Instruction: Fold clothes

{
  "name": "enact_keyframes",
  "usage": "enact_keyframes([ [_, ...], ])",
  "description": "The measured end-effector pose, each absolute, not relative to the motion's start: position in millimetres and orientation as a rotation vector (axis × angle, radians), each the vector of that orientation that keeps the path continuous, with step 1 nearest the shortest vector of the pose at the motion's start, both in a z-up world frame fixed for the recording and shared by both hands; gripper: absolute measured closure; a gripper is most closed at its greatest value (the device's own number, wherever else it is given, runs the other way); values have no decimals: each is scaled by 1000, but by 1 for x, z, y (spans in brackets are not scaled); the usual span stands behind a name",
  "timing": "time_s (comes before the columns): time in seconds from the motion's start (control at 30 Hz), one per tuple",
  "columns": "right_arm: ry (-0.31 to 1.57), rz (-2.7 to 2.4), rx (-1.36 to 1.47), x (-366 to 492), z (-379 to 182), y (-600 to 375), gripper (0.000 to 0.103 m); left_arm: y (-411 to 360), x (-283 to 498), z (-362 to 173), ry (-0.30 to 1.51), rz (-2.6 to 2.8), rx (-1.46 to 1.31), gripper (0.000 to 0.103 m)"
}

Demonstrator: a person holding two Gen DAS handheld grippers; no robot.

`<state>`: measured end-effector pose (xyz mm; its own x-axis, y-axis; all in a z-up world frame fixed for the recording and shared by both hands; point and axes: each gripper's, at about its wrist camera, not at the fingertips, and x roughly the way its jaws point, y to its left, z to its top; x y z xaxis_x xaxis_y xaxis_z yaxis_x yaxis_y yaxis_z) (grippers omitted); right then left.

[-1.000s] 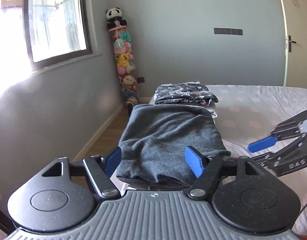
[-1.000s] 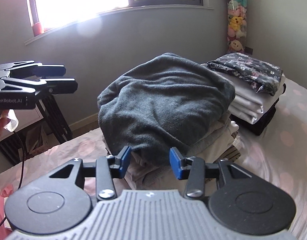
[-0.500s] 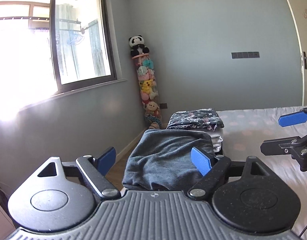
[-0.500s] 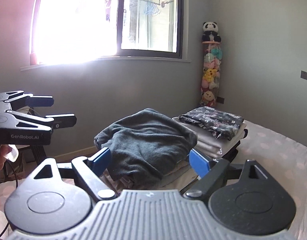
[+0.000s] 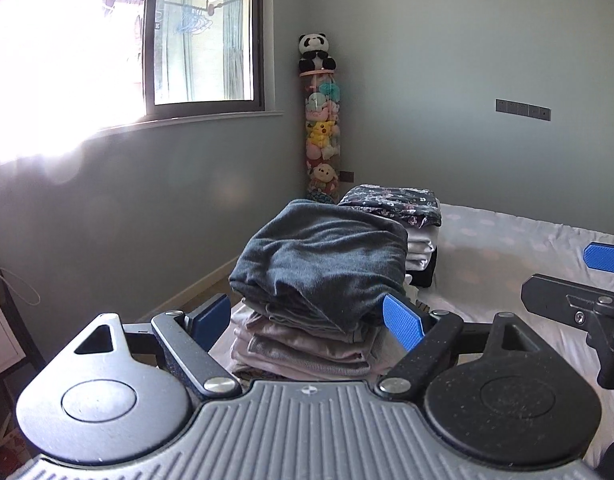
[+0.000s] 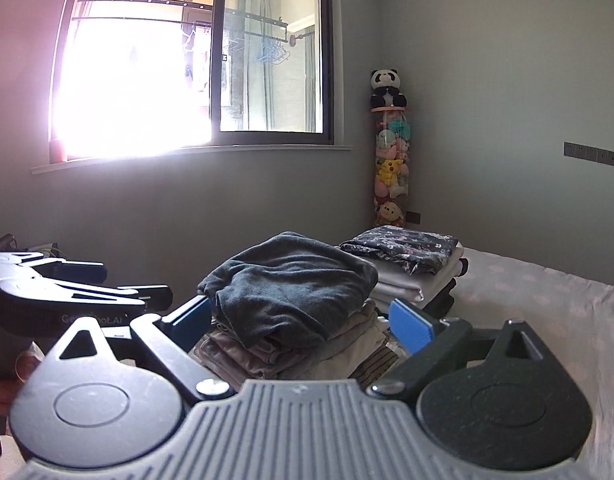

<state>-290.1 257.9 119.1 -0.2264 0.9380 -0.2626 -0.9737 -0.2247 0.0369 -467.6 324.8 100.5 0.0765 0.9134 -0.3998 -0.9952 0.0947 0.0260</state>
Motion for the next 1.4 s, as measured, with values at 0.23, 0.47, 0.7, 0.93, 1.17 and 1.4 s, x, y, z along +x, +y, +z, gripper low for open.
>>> enact_keyframes([
  [0.23,268,1718,-180,-286,95,225,3,293,-459,74,377,1510,-322,4],
  [0.47,349,1684,-175,-281,71,209,3,275,-453,48,418,1519,-383,4],
  [0.7,337,1671,-215,-284,59,199,3,269,-446,39,437,1502,-376,4],
  [0.93,317,1668,-268,-289,49,198,3,266,-444,34,458,1494,-363,4],
  [1.17,319,1666,-296,-292,41,199,3,267,-442,31,473,1490,-348,4],
  [1.4,320,1666,-305,-292,39,197,3,266,-440,30,481,1480,-344,4],
])
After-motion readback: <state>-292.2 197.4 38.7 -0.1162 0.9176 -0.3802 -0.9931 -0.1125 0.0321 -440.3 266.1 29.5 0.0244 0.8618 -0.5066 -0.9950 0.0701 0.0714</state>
